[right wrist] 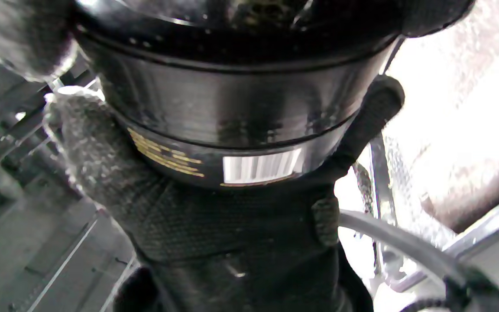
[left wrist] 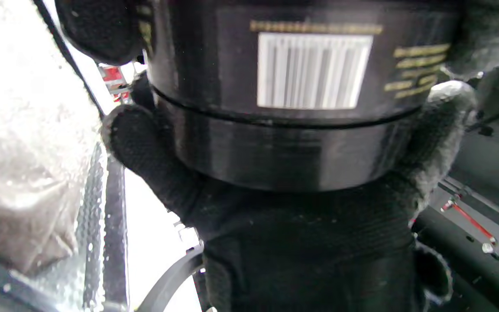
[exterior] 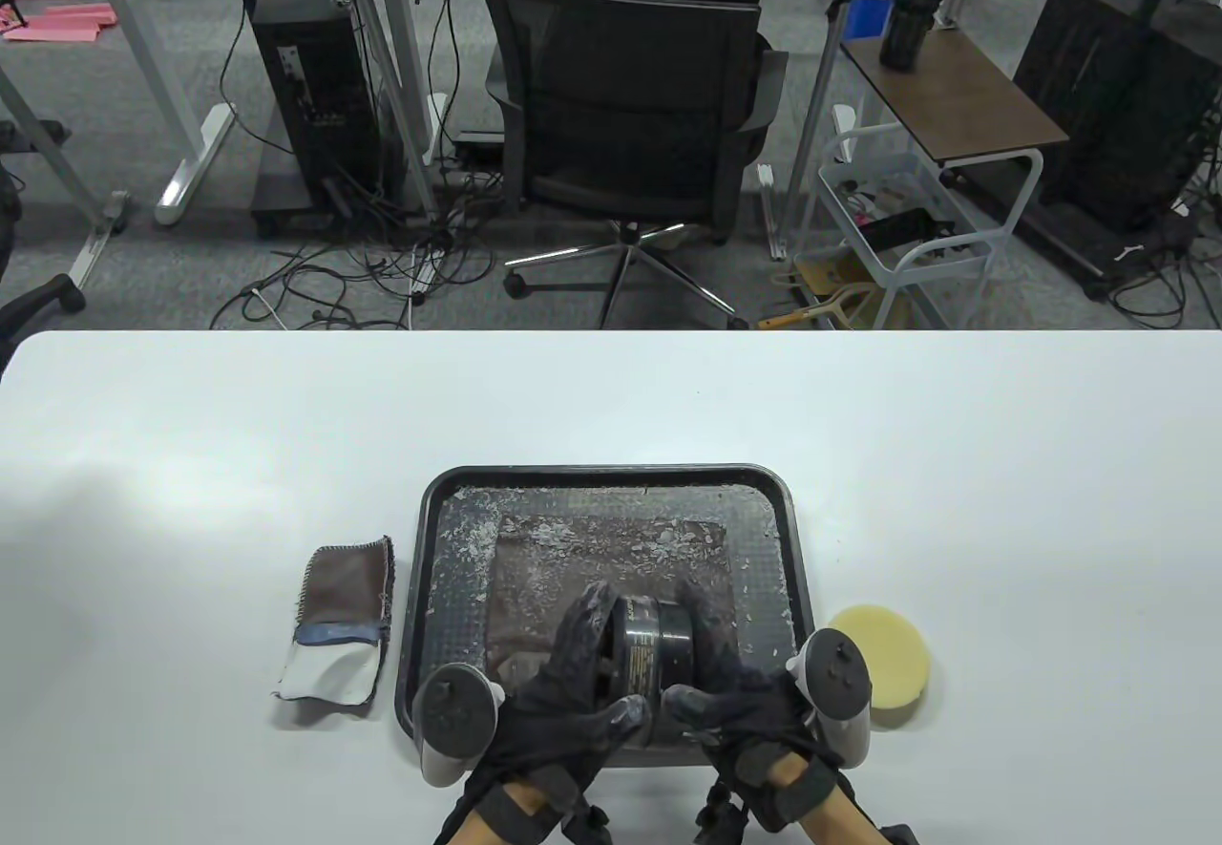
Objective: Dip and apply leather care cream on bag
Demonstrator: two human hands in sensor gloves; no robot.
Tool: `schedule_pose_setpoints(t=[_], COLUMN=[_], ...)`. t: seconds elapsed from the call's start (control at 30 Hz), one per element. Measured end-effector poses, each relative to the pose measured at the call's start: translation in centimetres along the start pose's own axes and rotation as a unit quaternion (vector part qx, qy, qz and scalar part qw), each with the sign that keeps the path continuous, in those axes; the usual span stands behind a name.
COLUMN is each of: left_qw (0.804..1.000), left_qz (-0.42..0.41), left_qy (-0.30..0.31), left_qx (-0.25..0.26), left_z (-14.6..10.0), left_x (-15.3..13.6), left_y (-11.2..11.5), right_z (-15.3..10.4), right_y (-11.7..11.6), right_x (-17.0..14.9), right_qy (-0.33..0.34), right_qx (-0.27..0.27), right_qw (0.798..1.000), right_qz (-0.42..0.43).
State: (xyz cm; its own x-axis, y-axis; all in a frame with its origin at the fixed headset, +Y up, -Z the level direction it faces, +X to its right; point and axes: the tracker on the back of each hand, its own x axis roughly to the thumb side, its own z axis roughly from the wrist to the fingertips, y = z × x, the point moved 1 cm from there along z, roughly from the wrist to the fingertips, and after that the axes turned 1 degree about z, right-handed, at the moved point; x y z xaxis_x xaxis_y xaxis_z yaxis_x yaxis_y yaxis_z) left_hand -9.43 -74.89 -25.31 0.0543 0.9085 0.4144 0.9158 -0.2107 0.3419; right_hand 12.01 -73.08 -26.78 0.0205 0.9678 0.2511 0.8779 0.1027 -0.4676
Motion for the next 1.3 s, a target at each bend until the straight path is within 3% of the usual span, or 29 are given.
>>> schedule_pose_setpoints(t=[0.17, 0.37, 0.5, 0.6, 0.67, 0.8, 0.83, 0.93, 1.03, 1.13, 1.3], left_qw=[0.988, 0.969, 0.957, 0.949, 0.944, 0.933, 0.932, 0.926, 0.920, 0.915, 0.912], left_qz=[-0.144, -0.227, -0.273, -0.298, -0.317, -0.347, -0.352, -0.366, -0.381, -0.390, -0.396], left_qy=[-0.055, -0.094, -0.100, -0.095, -0.089, -0.079, -0.075, -0.072, -0.066, -0.066, -0.064], left_qx=[0.011, 0.003, 0.025, 0.030, 0.034, 0.041, 0.045, 0.057, 0.066, 0.081, 0.082], left_z=[-0.3, -0.6, -0.9, -1.0, -1.1, -1.3, -1.3, -1.4, -1.5, -1.6, -1.7], left_x=[-1.3, -2.3, -2.7, -2.8, -2.9, -3.0, -3.0, -3.1, -3.1, -3.1, -3.0], left_y=[0.6, 0.9, 0.3, -0.2, -0.5, -1.0, -1.1, -1.3, -1.4, -1.5, -1.6], right_z=[-0.1, -0.3, -0.4, -0.7, -1.1, -2.4, -2.9, -4.3, -5.7, -7.3, -9.2], right_y=[0.0, 0.0, 1.3, 3.7, 6.1, 11.0, 13.0, 16.9, 20.3, 23.2, 25.9], right_x=[1.6, 2.6, 3.1, 3.6, 4.0, 4.3, 4.3, 3.6, 2.2, 0.4, -1.8], right_qy=[0.058, 0.100, 0.095, 0.079, 0.070, 0.012, -0.024, -0.096, -0.175, -0.241, -0.328], right_qx=[-0.012, -0.008, -0.043, -0.097, -0.149, -0.210, -0.227, -0.259, -0.275, -0.296, -0.324], right_qw=[0.994, 0.983, 0.983, 0.977, 0.962, 0.906, 0.884, 0.849, 0.825, 0.815, 0.794], right_qz=[-0.090, -0.154, -0.154, -0.174, -0.220, -0.367, -0.408, -0.451, -0.461, -0.436, -0.396])
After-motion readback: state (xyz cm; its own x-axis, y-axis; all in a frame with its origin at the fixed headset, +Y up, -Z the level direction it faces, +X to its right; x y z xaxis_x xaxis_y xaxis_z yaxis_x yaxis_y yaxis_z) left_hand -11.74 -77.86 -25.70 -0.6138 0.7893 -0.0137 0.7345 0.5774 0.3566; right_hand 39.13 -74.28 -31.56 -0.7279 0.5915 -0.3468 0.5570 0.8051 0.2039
